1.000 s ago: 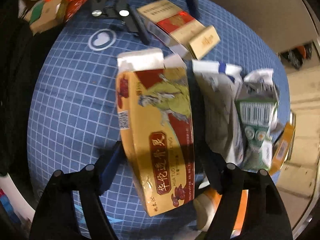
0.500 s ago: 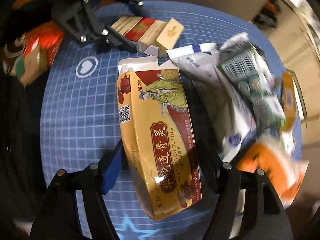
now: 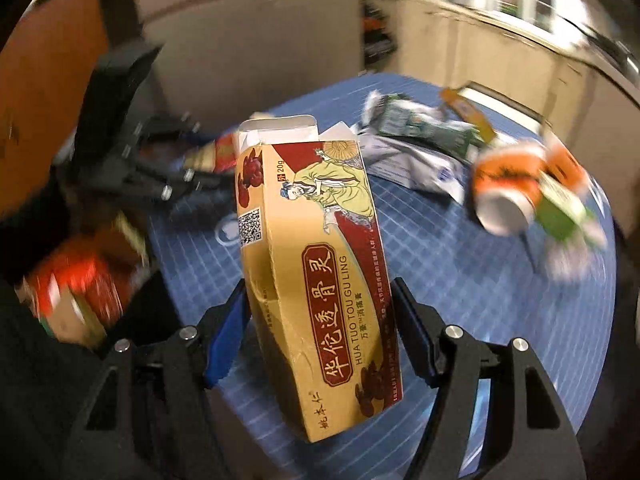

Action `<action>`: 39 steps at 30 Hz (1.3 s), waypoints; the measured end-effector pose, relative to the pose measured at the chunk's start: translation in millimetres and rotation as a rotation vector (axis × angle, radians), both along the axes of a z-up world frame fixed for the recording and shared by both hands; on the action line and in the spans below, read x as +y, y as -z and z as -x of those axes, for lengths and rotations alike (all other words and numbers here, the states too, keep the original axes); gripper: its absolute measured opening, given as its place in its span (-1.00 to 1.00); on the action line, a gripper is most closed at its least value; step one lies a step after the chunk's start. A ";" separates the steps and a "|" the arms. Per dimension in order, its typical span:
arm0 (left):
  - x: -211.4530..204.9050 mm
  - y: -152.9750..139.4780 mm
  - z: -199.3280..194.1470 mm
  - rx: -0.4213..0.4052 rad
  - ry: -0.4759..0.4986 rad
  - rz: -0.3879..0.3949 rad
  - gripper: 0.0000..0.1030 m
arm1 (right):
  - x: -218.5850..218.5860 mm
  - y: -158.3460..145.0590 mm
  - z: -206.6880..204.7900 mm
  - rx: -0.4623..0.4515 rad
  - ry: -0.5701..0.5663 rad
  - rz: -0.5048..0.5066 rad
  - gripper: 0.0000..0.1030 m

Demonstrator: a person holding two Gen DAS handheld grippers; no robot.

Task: Collect trash
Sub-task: 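Carry both boxes over the white bucket and open both tools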

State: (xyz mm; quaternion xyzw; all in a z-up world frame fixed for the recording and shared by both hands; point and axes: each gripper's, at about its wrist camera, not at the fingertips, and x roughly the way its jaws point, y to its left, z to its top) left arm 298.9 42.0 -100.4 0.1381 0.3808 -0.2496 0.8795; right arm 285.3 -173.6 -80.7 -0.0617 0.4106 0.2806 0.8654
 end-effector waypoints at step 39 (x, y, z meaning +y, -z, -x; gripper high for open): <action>-442.1 -64.8 111.5 -0.032 0.521 0.088 0.10 | -350.1 -37.4 233.5 -0.312 1.249 0.046 0.28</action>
